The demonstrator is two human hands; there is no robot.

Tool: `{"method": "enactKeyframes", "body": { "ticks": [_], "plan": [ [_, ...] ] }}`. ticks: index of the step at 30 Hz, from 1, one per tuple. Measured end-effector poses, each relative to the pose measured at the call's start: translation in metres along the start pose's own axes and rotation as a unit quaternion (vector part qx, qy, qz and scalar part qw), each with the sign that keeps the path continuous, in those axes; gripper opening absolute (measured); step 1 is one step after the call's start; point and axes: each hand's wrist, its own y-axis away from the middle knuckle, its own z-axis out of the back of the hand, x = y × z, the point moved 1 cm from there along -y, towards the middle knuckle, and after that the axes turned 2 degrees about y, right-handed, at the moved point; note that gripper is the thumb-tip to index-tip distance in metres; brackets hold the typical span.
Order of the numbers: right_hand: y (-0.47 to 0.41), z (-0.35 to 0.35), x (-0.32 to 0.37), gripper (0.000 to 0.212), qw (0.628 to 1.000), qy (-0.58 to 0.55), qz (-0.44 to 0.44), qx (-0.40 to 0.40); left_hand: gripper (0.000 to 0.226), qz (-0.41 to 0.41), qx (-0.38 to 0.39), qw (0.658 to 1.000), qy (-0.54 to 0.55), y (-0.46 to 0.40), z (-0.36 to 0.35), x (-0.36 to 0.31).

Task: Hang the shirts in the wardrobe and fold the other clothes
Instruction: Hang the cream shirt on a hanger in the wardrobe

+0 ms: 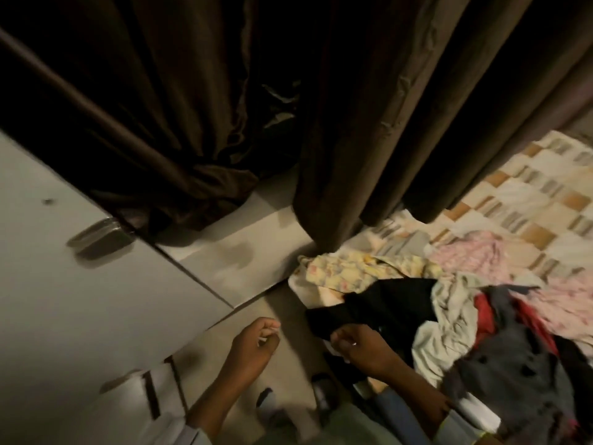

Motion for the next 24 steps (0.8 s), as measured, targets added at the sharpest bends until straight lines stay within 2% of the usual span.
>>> {"method": "enactKeyframes", "body": {
  "ticks": [4, 7, 13, 15, 20, 24],
  "plan": [
    [0.009, 0.007, -0.061, 0.016, 0.995, -0.051, -0.061, -0.061, 0.021, 0.010, 0.095, 0.994, -0.050, -0.026, -0.037, 0.006],
    [0.009, 0.008, -0.107, 0.014, 0.986, -0.108, -0.088, -0.095, 0.022, 0.012, 0.135, 0.988, -0.077, -0.036, -0.059, -0.009],
    [-0.020, 0.008, -0.180, 0.009, 0.975, -0.151, -0.136, -0.091, 0.016, 0.006, 0.144, 0.980, -0.137, -0.058, -0.110, -0.048],
    [-0.033, 0.021, -0.211, 0.030, 0.968, -0.150, -0.174, -0.103, 0.017, 0.011, 0.153, 0.975, -0.159, -0.074, -0.148, -0.057],
    [-0.063, 0.050, -0.267, 0.051, 0.956, -0.081, -0.230, -0.166, 0.023, 0.023, 0.207, 0.953, -0.220, -0.098, -0.215, -0.076],
    [-0.085, 0.056, -0.305, 0.063, 0.962, 0.080, -0.210, -0.152, 0.029, 0.025, 0.244, 0.940, -0.238, -0.109, -0.261, -0.088]
  ]
}}
